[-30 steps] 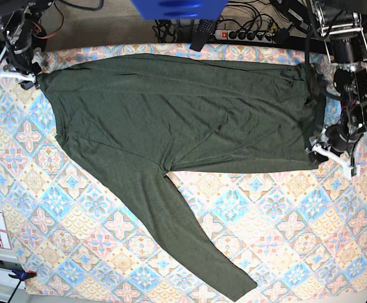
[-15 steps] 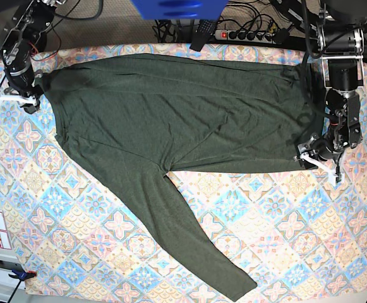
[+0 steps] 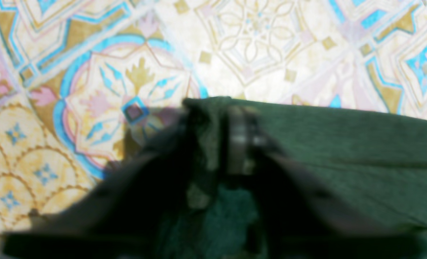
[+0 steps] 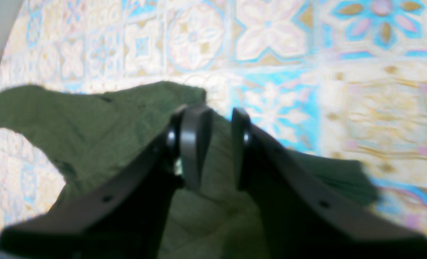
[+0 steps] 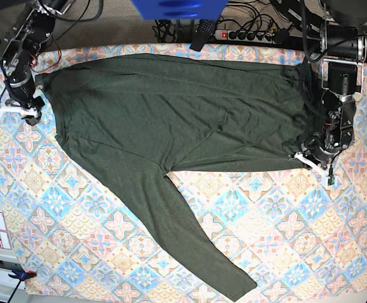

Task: Fold the T-shirt properly
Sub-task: 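Release and move both grippers to the shirt's side edges, then grasp the side edges and fold them toward the collar with both grippers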

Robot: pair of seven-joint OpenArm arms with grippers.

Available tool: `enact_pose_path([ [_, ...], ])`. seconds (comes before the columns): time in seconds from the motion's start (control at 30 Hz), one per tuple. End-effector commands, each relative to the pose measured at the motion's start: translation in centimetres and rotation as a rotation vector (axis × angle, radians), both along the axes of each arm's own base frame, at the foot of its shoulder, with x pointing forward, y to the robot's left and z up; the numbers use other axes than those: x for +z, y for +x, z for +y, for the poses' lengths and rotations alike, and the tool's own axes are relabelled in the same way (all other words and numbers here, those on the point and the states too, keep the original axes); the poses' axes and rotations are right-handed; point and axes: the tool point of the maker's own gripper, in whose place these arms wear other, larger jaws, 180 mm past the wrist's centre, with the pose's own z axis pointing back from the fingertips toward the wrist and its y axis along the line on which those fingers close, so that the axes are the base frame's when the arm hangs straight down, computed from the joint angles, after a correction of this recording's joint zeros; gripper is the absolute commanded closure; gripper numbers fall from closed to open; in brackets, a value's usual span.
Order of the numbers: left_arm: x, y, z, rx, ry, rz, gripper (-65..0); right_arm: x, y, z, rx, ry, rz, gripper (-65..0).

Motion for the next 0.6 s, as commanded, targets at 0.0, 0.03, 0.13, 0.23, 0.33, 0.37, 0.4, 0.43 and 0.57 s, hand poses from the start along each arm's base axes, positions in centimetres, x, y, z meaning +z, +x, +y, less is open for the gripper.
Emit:
enact_pose_path([
  [0.0, -0.8, -0.8, -1.5, -0.032, -0.033, 0.058, 0.0, 1.0, 0.9, -0.1, 0.028, -0.043, -0.025, -14.4],
  [0.03, -0.9, -1.0, -1.5, -0.033, -0.034, 0.061, 0.0, 0.7, 1.0, 0.2, 0.050, -0.070, -0.002, -14.4],
  [0.13, -0.3, -0.5, -1.9, -0.044, -0.034, 0.038, 0.0, 0.9, 3.3, 2.0, 0.137, -0.132, 0.012, -14.4],
  [0.23, 0.4, -0.7, -2.5, -0.071, -0.029, 0.011, 0.0, 1.3, 5.2, 3.7, 0.210, -0.188, 0.016, -16.6],
  [0.33, 1.7, -0.8, -3.0, -0.103, -0.018, -0.028, 0.0, 1.3, 6.4, 4.6, 0.279, -0.282, 0.050, -20.1],
  [0.37, 2.0, -0.9, -3.4, -0.113, -0.018, -0.039, 0.0, 1.2, 6.9, 4.9, 0.314, -0.329, 0.071, -21.2],
  [0.4, 2.2, -1.0, -3.6, -0.123, -0.017, -0.048, 0.0, 1.1, 7.4, 5.2, 0.343, -0.360, 0.085, -22.1],
  [0.43, 2.3, -1.2, -3.9, -0.130, -0.018, -0.052, 0.0, 0.8, 7.8, 5.4, 0.375, -0.393, 0.105, -23.0],
  [0.57, 2.4, -2.5, -2.7, -0.111, -0.008, -0.052, 0.0, -0.2, 9.2, 6.3, 0.470, -0.475, 0.149, -27.1],
])
